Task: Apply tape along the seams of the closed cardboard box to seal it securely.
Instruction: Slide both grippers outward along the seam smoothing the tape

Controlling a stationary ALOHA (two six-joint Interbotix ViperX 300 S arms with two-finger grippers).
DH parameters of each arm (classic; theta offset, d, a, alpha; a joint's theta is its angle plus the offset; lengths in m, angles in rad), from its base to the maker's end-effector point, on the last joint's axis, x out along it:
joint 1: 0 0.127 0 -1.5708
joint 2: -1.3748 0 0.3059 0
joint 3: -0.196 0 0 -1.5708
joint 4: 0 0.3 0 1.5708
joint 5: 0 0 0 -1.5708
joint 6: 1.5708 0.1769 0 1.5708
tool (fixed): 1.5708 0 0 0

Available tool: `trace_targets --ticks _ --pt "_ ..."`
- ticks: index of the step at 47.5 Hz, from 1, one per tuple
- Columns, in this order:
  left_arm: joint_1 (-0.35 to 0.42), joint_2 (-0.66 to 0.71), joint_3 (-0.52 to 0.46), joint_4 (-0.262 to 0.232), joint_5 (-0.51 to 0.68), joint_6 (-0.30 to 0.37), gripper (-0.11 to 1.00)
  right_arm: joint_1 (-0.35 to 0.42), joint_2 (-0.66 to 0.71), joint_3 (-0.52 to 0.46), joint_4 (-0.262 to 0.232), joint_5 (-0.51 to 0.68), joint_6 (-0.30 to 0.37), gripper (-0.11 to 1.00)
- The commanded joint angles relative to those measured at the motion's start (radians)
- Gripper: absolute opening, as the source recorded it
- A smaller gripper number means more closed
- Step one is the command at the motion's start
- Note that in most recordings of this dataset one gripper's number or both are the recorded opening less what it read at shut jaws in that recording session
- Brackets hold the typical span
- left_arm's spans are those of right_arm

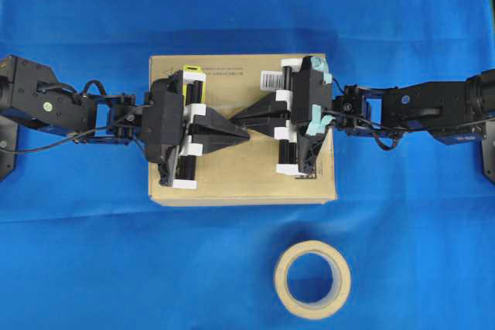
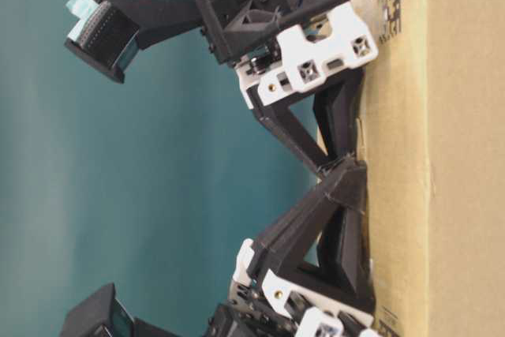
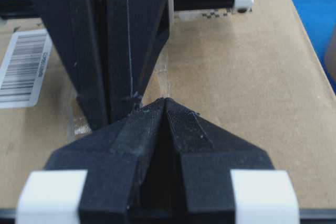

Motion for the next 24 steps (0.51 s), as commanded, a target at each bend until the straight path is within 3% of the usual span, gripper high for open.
trace_targets --ticks 1,24 --pt "0.008 -0.015 0.012 -0.003 -0.011 0.005 0.0 0.017 -0.008 0.012 0.011 0.003 0.003 0.0" --pt "-0.021 -0.061 0.109 -0.003 -0.041 -0.074 0.0 0.087 -0.044 0.112 0.081 0.002 0.003 0.0"
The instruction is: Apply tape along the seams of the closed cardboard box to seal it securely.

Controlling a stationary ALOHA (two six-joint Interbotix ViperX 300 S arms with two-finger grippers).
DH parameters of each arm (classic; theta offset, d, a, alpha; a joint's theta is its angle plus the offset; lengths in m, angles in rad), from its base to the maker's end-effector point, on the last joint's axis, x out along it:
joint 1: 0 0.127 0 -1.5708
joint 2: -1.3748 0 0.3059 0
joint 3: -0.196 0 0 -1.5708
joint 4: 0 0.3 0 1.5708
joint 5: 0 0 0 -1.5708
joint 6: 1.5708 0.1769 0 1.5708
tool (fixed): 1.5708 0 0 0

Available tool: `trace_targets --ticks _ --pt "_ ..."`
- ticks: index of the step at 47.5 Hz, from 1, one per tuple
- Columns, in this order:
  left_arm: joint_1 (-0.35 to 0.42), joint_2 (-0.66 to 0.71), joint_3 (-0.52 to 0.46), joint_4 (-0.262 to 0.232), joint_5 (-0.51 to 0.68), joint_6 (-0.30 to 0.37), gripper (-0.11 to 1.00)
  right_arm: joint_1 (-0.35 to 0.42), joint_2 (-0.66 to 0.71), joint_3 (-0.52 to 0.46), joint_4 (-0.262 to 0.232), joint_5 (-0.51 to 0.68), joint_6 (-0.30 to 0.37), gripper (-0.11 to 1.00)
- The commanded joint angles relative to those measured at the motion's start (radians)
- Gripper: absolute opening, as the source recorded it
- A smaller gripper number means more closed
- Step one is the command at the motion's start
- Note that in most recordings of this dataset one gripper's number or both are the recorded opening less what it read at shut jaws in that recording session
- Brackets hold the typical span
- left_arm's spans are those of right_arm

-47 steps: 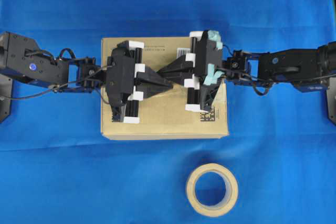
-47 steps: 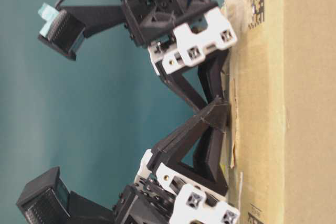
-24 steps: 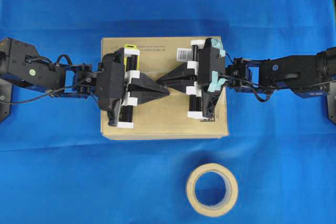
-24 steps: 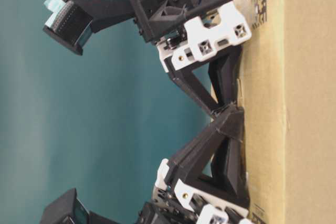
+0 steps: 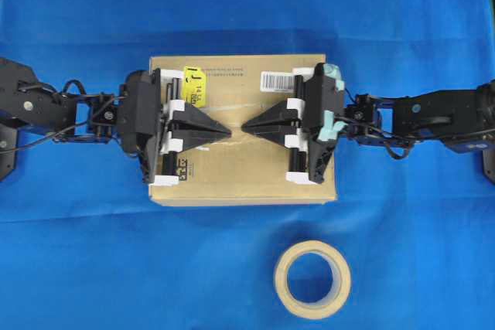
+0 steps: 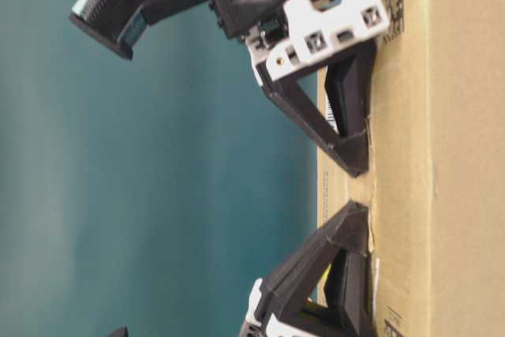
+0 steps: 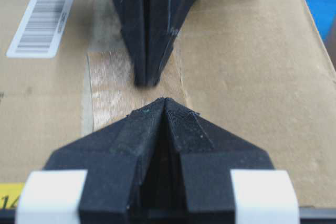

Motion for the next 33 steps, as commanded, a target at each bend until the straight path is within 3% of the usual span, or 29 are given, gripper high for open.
trace_targets --ticks 1,17,27,33 --pt "-0.02 -0.009 0.009 0.005 0.0 -0.005 0.0 0.04 -0.015 0.046 0.012 0.005 0.002 0.0" --pt "-0.055 -0.091 0.009 0.005 0.006 -0.021 0.0 0.058 -0.153 0.126 0.034 -0.005 -0.009 0.0" --pt "-0.046 -0.258 0.006 0.006 0.067 -0.008 0.0 0.041 -0.334 0.137 0.029 0.025 -0.057 0.0" --pt "-0.017 -0.368 0.014 0.008 0.15 -0.008 0.0 0.017 -0.459 0.143 0.029 0.1 -0.101 0.0"
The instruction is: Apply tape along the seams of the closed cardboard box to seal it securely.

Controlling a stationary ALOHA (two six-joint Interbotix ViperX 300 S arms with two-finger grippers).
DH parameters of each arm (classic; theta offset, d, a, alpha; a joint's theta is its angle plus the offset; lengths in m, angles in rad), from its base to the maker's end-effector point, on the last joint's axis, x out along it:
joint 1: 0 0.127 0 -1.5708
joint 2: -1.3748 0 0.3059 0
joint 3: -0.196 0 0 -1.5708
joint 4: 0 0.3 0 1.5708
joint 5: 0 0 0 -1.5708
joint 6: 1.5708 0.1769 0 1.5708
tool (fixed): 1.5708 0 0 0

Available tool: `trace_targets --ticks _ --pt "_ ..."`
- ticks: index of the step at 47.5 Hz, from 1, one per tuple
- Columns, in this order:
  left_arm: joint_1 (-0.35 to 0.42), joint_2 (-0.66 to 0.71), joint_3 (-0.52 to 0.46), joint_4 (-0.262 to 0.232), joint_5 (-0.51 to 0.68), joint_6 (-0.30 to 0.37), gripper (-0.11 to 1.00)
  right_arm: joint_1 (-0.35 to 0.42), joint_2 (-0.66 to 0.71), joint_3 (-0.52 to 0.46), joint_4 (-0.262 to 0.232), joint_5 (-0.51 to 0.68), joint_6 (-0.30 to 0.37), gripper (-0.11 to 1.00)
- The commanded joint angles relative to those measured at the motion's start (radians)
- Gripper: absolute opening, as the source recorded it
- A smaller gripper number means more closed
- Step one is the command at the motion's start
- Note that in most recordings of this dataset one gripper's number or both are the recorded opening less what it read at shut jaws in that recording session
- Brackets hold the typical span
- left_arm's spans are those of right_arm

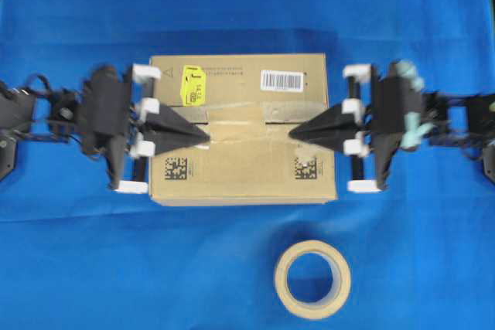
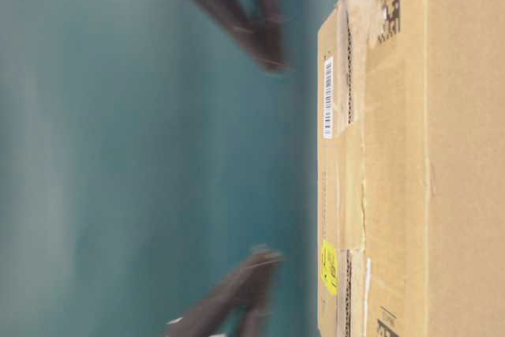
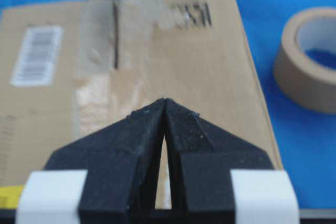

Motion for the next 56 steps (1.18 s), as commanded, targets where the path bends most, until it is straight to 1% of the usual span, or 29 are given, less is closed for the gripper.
trace_targets --ticks 1,9,20,26,33,39,44,56 --pt "0.025 -0.091 -0.002 0.003 0.052 0.002 0.0 -0.018 -0.098 -0.003 -0.002 0.052 -0.02 0.0" --pt "0.057 -0.236 0.054 0.003 0.15 -0.002 0.0 -0.034 -0.233 0.032 -0.003 0.15 -0.043 0.0" --pt "0.063 -0.431 0.158 0.003 0.247 -0.003 0.0 -0.04 -0.445 0.127 -0.005 0.284 -0.044 0.0" --pt "0.061 -0.528 0.235 0.003 0.256 -0.008 0.0 -0.041 -0.561 0.199 -0.005 0.341 -0.044 0.0" --pt "0.061 -0.611 0.305 0.003 0.264 -0.014 0.0 -0.049 -0.663 0.287 -0.005 0.364 -0.035 0.0" --pt "0.061 -0.652 0.348 0.003 0.27 -0.021 0.0 -0.072 -0.687 0.339 -0.002 0.367 -0.026 0.0" --pt "0.061 -0.666 0.368 0.002 0.279 -0.031 0.0 -0.089 -0.675 0.368 -0.002 0.364 -0.026 0.0" --pt "0.061 -0.667 0.387 0.003 0.279 -0.034 0.0 -0.098 -0.627 0.387 0.0 0.347 -0.026 0.0"
